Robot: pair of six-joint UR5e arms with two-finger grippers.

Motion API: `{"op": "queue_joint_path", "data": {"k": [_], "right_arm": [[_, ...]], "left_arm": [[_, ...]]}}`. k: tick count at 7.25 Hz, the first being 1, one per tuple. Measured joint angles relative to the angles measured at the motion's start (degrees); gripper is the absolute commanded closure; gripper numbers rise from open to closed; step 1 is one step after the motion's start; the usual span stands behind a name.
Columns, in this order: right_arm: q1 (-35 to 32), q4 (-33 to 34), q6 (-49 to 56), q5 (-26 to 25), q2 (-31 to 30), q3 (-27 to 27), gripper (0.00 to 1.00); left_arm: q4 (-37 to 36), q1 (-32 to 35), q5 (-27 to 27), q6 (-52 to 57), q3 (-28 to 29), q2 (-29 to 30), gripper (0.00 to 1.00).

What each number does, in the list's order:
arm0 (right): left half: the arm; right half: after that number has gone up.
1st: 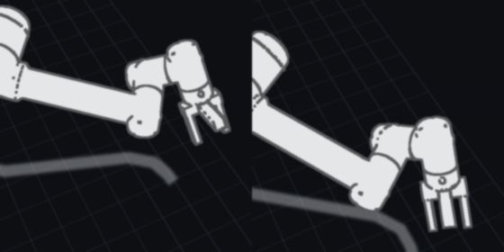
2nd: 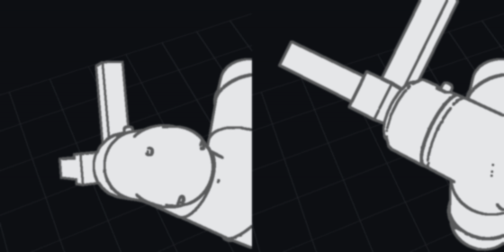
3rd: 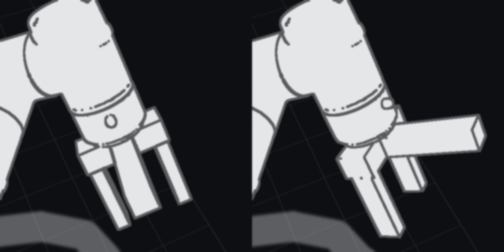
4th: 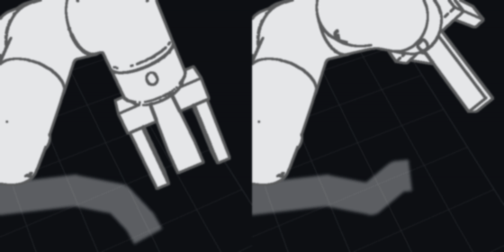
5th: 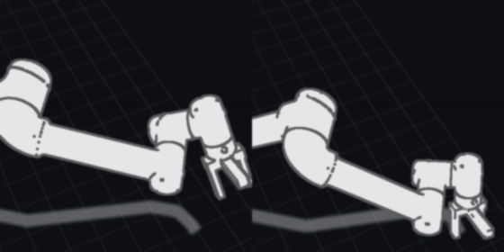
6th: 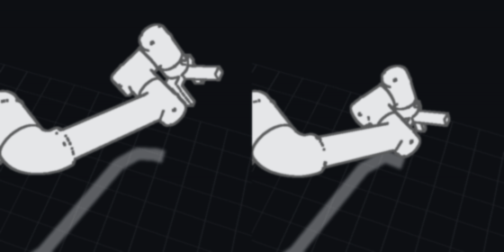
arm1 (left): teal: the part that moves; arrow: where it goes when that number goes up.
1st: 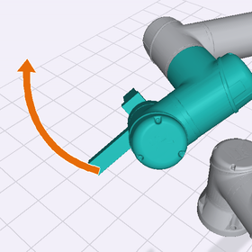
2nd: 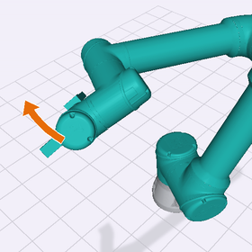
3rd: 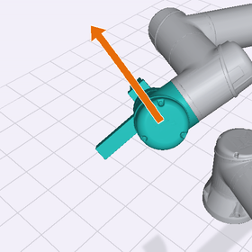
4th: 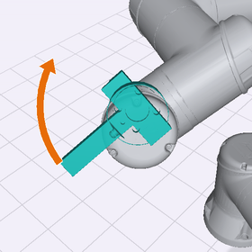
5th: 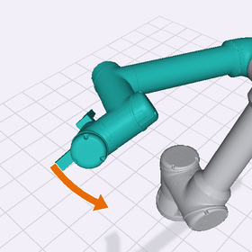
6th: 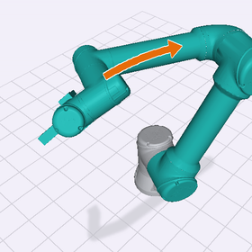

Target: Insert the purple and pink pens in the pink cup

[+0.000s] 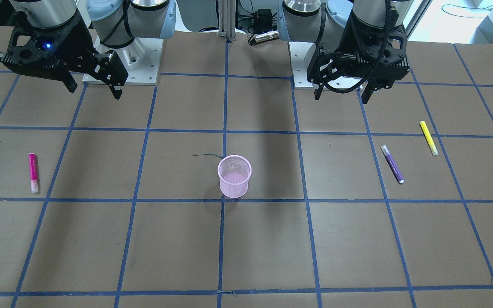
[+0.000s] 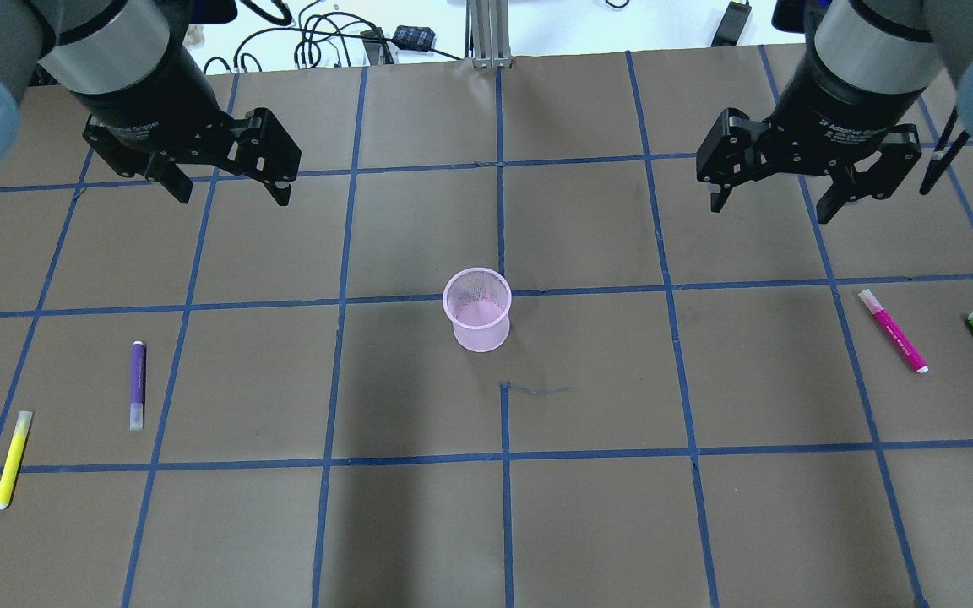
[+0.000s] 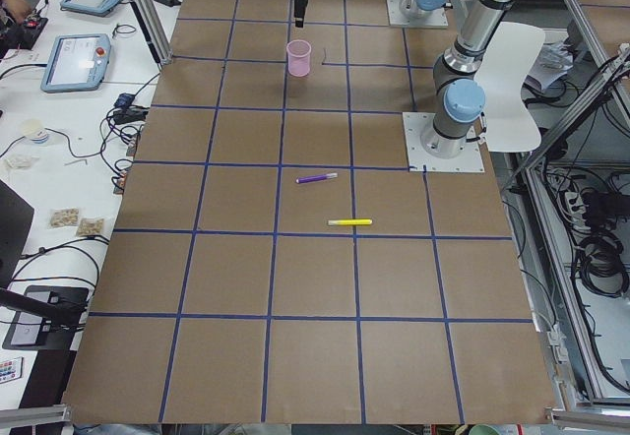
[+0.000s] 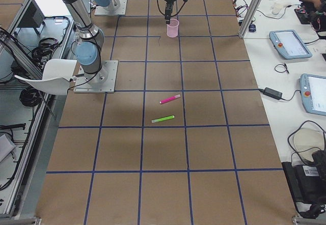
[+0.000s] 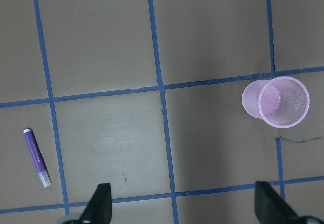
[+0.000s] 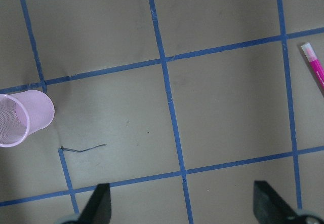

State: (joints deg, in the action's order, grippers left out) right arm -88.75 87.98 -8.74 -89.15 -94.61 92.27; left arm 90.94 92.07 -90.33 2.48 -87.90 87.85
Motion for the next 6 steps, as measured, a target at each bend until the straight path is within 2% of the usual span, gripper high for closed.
{"op": "queue_joint_path", "data": {"k": [6], "right_arm": [[0.0,-0.1,0.1,-0.5,0.0,0.1,0.00]], "left_arm": [[0.4,0.0,-0.1,-0.6,0.0,0.0,0.00]]}}
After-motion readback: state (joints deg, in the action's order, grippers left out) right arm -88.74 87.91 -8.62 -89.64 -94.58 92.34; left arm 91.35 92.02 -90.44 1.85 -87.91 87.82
